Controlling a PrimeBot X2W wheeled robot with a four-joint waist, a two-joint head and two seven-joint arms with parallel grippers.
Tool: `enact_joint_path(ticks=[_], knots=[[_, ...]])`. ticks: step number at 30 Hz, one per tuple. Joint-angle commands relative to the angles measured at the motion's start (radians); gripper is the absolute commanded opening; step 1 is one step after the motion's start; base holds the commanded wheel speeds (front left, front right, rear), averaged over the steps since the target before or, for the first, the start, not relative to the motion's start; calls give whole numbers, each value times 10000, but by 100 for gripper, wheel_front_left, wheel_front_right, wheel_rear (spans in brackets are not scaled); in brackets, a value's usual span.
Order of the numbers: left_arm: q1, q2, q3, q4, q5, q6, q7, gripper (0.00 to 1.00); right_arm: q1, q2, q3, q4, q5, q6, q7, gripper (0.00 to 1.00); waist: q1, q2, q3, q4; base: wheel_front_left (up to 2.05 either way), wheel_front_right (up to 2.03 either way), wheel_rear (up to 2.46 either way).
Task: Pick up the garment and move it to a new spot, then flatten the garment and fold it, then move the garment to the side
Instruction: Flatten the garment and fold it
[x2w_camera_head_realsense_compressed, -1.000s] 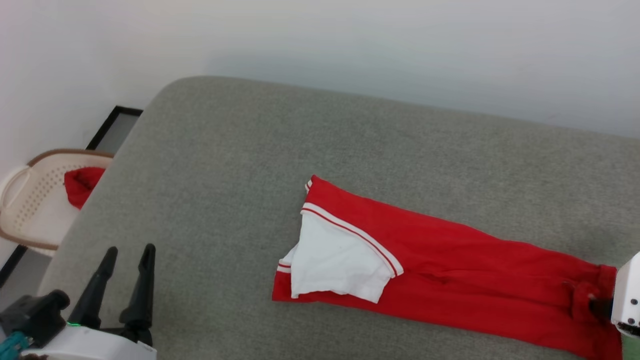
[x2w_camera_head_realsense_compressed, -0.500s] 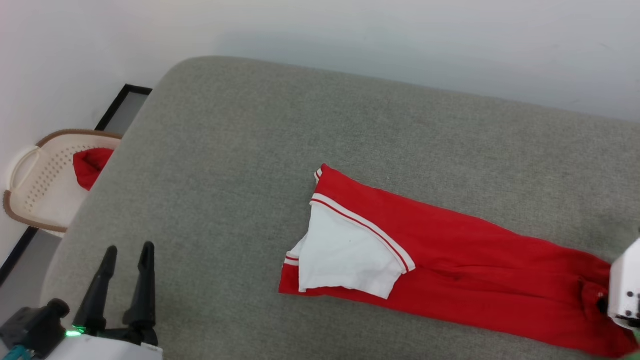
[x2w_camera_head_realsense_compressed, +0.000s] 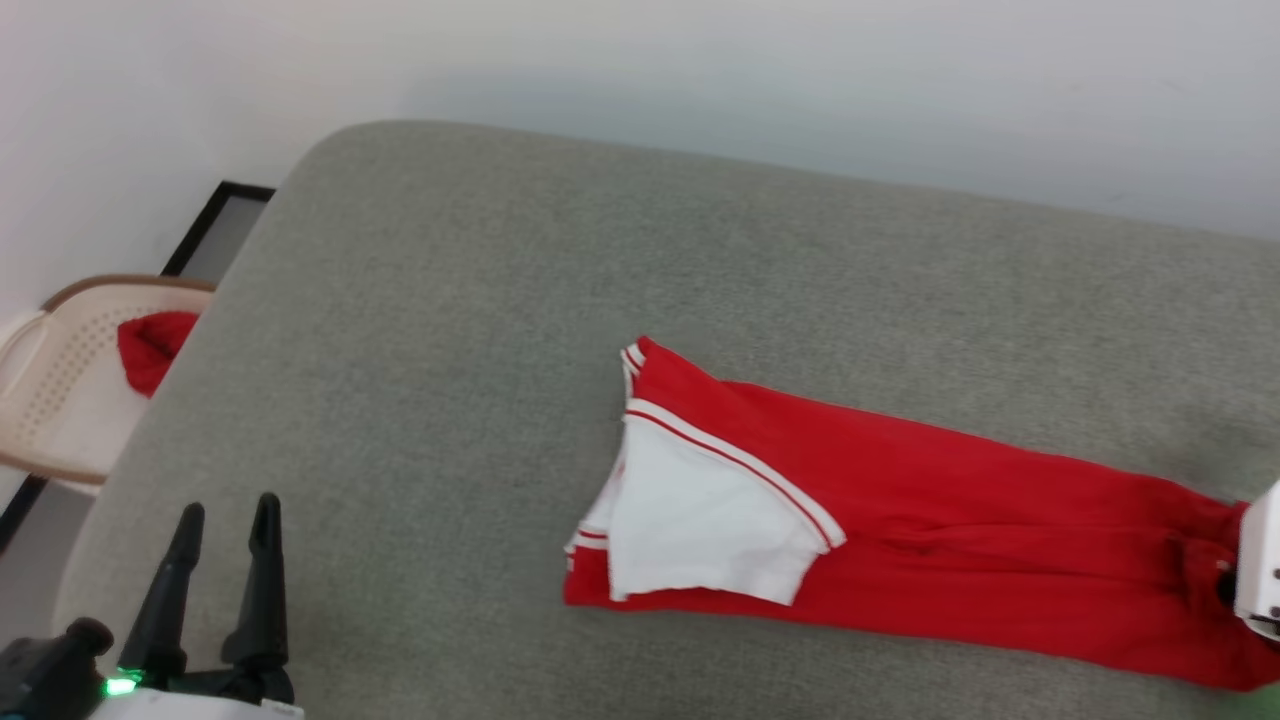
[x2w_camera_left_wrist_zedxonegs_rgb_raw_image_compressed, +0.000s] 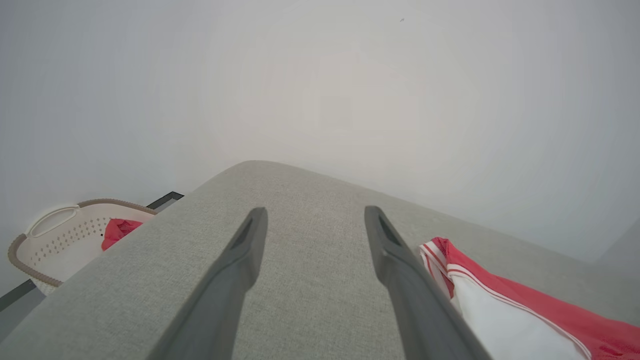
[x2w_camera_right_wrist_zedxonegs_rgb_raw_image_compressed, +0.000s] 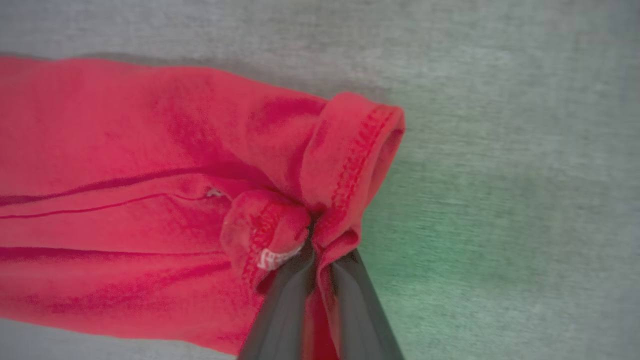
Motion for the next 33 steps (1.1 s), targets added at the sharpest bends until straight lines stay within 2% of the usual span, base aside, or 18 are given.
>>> enact_joint_path(ticks=[1, 14, 20, 26, 33], knots=[[136, -49, 74, 2, 169, -54, -7, 100, 109, -245, -109, 294, -34, -23, -115, 0, 0, 0, -128, -212, 0, 0, 0], [246, -194, 77, 246, 356, -274, -7, 100, -452, -1229, -455, 1601, -644, -20, -1063, 0, 0, 0, -454, -836, 0, 0, 0], [355, -184, 107, 390, 354, -251, -6, 100, -788, -1129, 120, 1900, -502, -20, -1200, 0, 0, 0, -694, -1123, 0, 0, 0], [514, -152, 80, 459, 326, -198, 38, 100, -694, -862, 1156, 1034, 248, -19, -970, 0, 0, 0, -1034, -1315, 0, 0, 0], [638, -205, -34, 459, 319, -114, 113, 100, -350, -29, 1862, -747, 1469, -19, -415, 0, 0, 0, -1350, -1307, 0, 0, 0]])
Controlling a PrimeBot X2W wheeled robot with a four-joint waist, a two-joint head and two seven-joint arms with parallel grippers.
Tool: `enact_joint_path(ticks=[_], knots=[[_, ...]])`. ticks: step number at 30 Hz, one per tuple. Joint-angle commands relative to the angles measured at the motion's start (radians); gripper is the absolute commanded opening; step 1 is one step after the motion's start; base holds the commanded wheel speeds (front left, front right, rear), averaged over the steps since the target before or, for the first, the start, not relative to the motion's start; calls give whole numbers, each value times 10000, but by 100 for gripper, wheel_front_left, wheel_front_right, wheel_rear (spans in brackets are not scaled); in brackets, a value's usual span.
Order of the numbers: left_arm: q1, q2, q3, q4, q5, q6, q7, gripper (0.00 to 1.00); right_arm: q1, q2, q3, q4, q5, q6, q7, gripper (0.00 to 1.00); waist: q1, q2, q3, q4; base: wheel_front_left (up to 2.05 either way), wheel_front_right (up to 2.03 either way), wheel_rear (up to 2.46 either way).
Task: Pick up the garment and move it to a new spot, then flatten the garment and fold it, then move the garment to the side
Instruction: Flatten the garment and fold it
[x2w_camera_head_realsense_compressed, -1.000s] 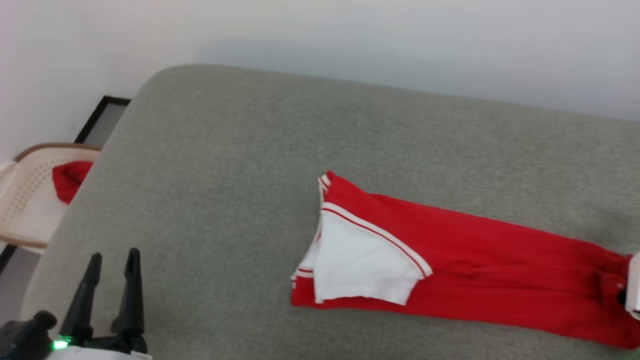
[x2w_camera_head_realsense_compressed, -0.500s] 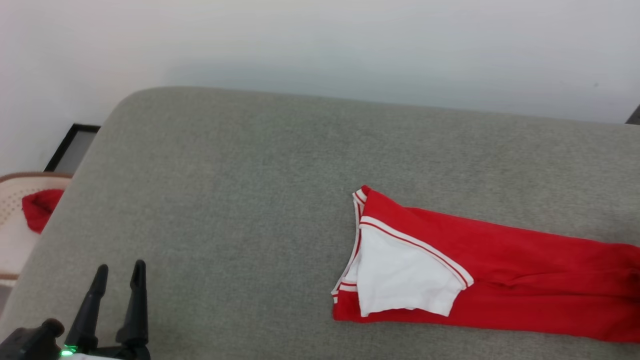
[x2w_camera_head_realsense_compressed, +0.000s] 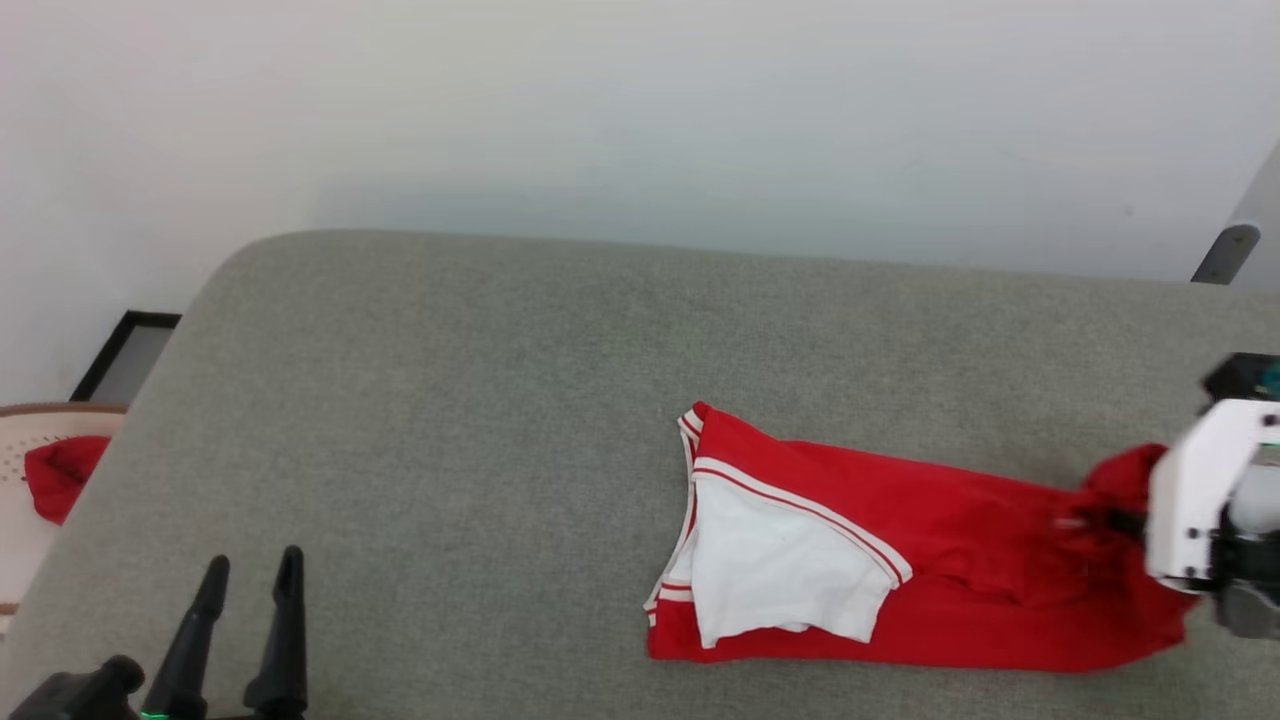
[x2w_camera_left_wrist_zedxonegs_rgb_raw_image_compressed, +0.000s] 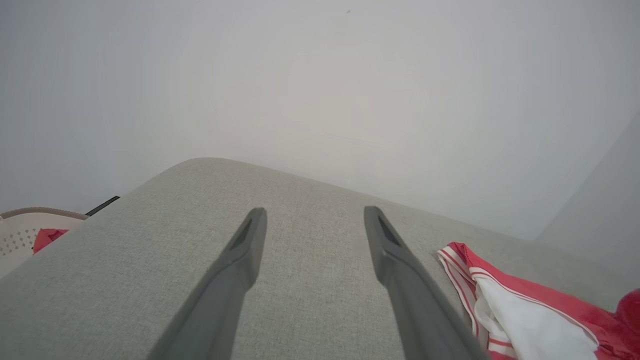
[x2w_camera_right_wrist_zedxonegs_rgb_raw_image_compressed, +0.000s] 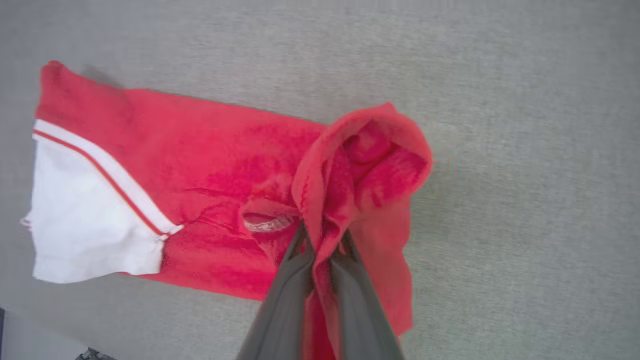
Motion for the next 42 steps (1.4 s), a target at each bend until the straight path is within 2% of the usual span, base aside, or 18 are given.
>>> enact_joint_path(ticks=[1, 10, 15, 22, 30, 40, 41, 42], knots=[[104, -31, -39, -18, 23, 38, 41, 100, 142, 168, 153, -304, 202, -11, 73, 0, 0, 0, -96, 73, 0, 0, 0], [-187, -134, -430, 90, 43, -70, 133, 100, 220, 1307, 1000, -1417, 575, -10, -20, 0, 0, 0, -208, 773, 0, 0, 0], [-496, -246, -819, 274, 182, -146, 178, 100, -2, 1897, 1490, -1214, 497, -10, -245, 0, 0, 0, -194, 1304, 0, 0, 0], [-954, -448, -1237, 677, 320, -218, 146, 100, -361, 2385, 2094, -478, 253, -10, -747, 0, 0, 0, -167, 1962, 0, 0, 0], [-1248, -517, -1286, 1218, 426, -227, 51, 100, -677, 2523, 2620, 669, 105, -10, -1220, 0, 0, 0, -243, 2452, 0, 0, 0], [-1203, -637, -877, 1769, 523, -275, -76, 100, -1037, 2488, 2957, 1834, 255, -10, -1897, 0, 0, 0, -362, 2665, 0, 0, 0], [-1190, -649, -834, 1793, 536, -283, -78, 100, -1087, 2466, 2994, 1924, 238, -10, -1941, 3, 0, 0, -376, 2668, 0, 0, 0], [-1180, -661, -801, 1807, 542, -276, -85, 100, -1102, 2455, 3033, 2005, 250, -10, -1993, 10, 0, 0, -390, 2670, 0, 0, 0]])
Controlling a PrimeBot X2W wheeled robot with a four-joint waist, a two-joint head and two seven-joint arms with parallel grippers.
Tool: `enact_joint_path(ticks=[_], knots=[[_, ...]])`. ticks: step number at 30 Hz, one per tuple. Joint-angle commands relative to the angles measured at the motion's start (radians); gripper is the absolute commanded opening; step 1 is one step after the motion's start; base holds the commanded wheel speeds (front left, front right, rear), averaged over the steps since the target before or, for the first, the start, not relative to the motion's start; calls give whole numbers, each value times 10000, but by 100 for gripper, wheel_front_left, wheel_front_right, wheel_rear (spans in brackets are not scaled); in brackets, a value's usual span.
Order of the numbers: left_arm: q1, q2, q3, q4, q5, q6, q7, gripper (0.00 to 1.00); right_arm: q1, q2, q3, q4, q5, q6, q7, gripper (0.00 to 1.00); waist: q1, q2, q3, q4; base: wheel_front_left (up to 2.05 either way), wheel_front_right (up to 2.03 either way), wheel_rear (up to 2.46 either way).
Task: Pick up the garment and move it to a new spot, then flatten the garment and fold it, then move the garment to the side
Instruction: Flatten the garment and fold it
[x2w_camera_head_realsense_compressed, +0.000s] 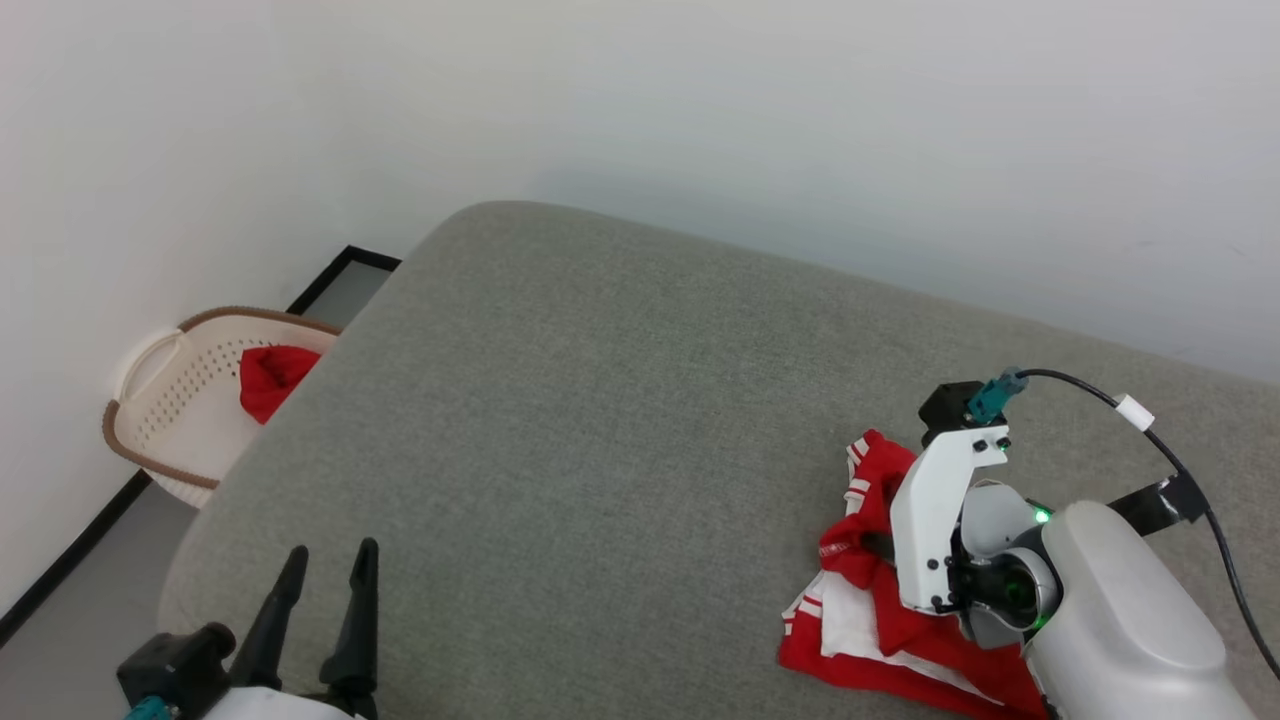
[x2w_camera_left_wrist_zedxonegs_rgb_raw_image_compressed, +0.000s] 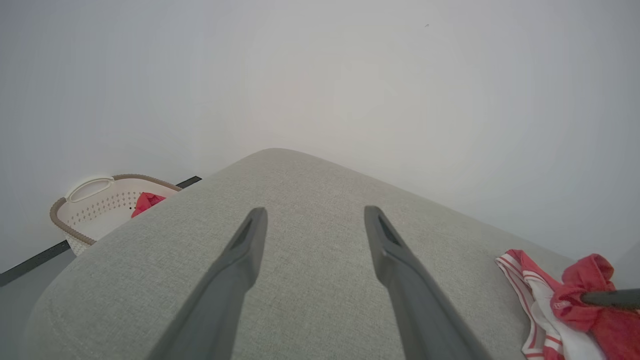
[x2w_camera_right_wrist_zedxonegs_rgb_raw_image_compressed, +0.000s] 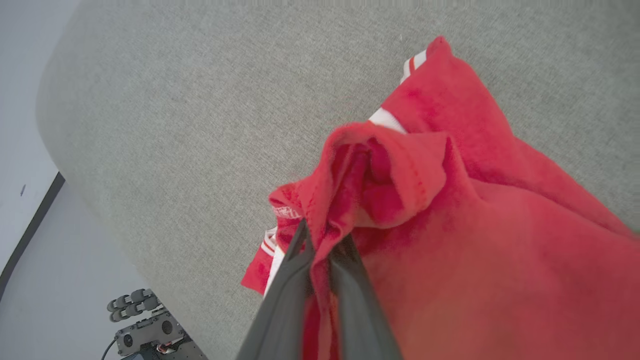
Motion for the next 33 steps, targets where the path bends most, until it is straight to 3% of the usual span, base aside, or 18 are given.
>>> enact_joint_path(ticks=[1, 3, 4, 5, 20, 27, 33], knots=[[4, -40, 67, 36, 71, -51, -40, 100, -175, -31, 70, 132, 47, -8, -156, 24, 0, 0, -30, 3, 0, 0, 0], [26, -56, 142, 54, 97, -73, -47, 100, -250, -26, 180, 248, 86, -8, -295, 77, 0, 0, -51, -11, 0, 0, 0], [44, -58, 177, 56, 118, -90, -50, 100, -284, -29, 243, 297, 125, -8, -317, 96, 0, 0, -62, -27, 0, 0, 0], [69, -61, 215, 58, 129, -102, -51, 100, -319, -19, 274, 342, 167, -8, -353, 100, 0, 0, -73, -52, 0, 0, 0], [441, -185, 936, -353, 421, -160, -50, 100, -690, -302, 788, -206, 897, -8, -899, 100, 0, 0, -128, -1179, 0, 0, 0], [587, -271, 1276, -589, 636, -187, -38, 100, -411, -857, 399, -889, 1005, -9, -1894, 100, 0, 0, -83, -2205, 0, 0, 0], [651, -359, 1519, -653, 741, -207, -38, 100, 78, -1356, -140, -1555, 1018, -8, -3405, 100, 0, 0, -60, -2964, 0, 0, 0]])
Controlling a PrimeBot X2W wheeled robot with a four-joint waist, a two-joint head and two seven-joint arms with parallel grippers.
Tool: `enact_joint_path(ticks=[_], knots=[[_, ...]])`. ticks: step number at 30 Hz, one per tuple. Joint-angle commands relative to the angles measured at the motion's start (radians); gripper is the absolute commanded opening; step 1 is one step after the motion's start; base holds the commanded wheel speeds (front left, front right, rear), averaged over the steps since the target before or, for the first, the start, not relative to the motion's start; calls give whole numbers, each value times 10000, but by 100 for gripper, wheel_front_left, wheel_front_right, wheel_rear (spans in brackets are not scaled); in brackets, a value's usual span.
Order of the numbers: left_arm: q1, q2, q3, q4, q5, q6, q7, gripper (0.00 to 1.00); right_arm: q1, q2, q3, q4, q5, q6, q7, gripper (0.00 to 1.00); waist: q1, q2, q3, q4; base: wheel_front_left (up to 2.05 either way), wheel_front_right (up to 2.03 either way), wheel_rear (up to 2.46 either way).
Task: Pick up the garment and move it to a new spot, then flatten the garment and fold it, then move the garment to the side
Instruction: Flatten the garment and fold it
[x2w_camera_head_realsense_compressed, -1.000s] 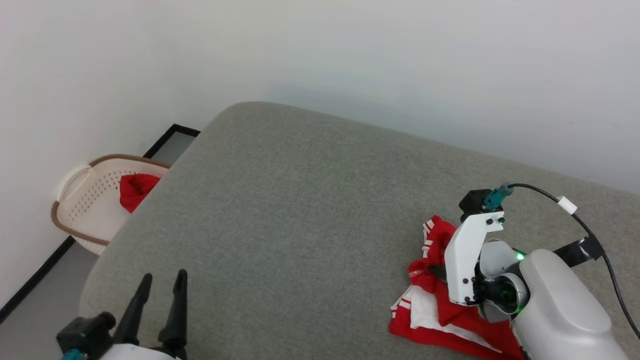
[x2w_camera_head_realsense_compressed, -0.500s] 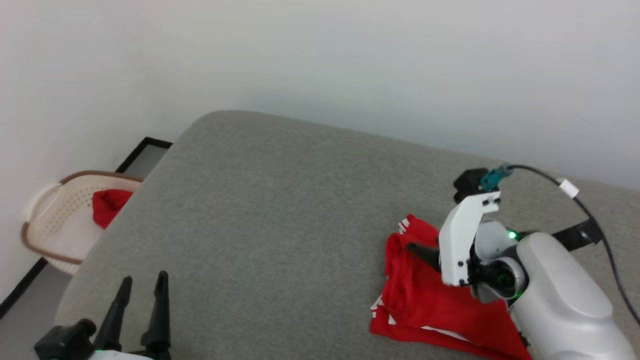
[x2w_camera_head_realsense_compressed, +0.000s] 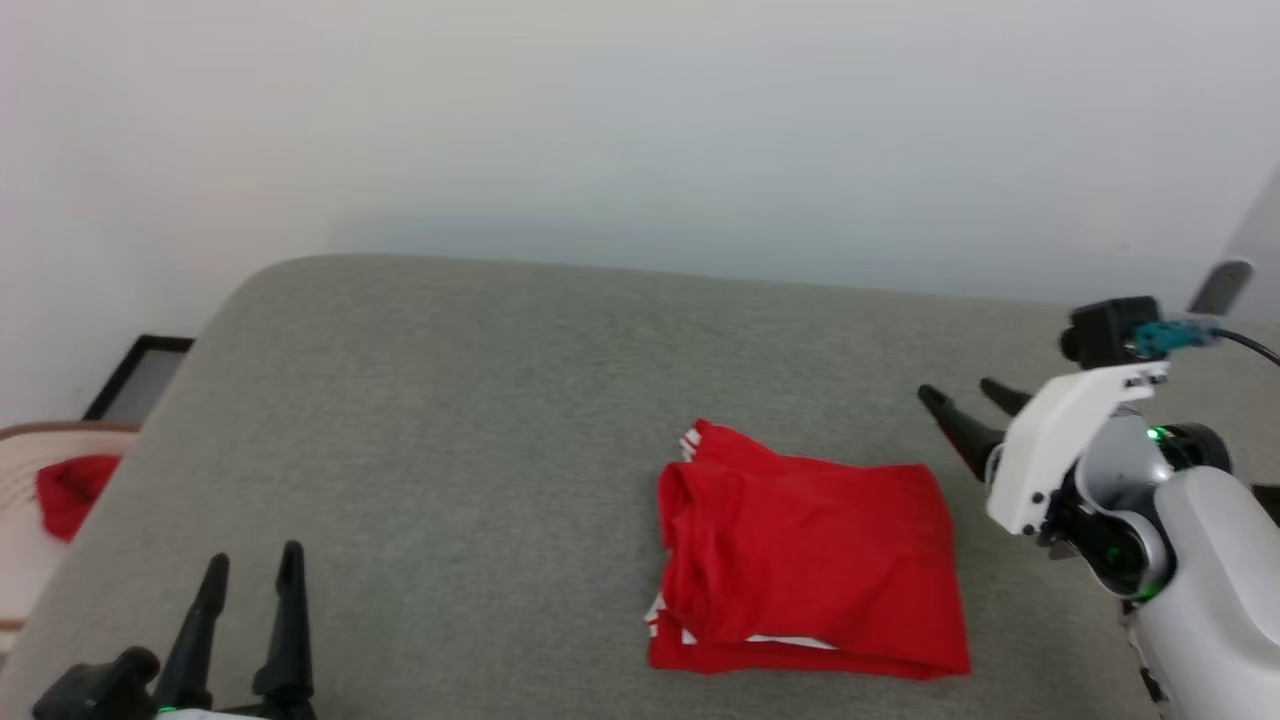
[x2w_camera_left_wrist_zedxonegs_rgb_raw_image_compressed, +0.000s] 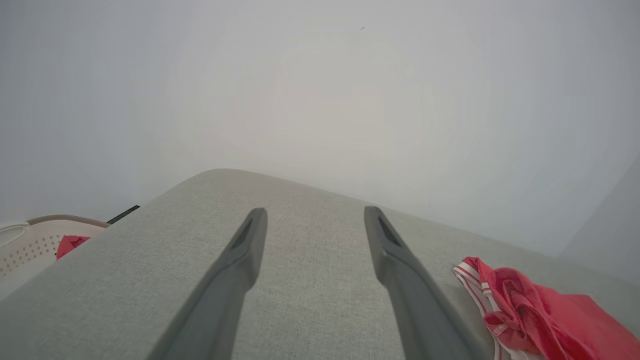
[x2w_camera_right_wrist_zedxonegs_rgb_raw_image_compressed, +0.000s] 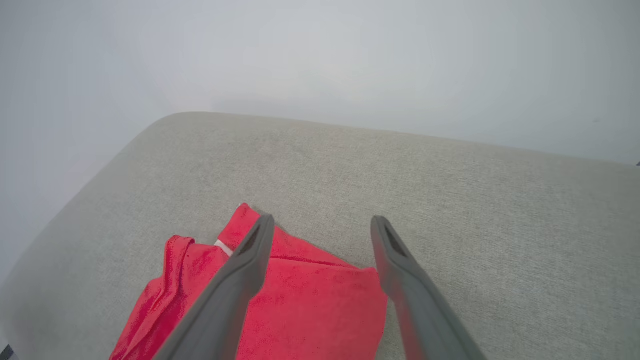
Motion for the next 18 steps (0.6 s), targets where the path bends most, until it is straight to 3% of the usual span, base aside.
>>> enact_joint_path(ticks=[1, 18], knots=[[120, -18, 88, -1, 60, -36, -6, 100, 229, -91, -45, -169, 104, -8, -349, 100, 0, 0, 29, -599, 0, 0, 0], [722, -63, 847, -149, 332, -143, -6, 100, 2951, -1586, -338, -1694, -86, -8, -4593, 100, 0, 0, -66, -1828, 0, 0, 0]])
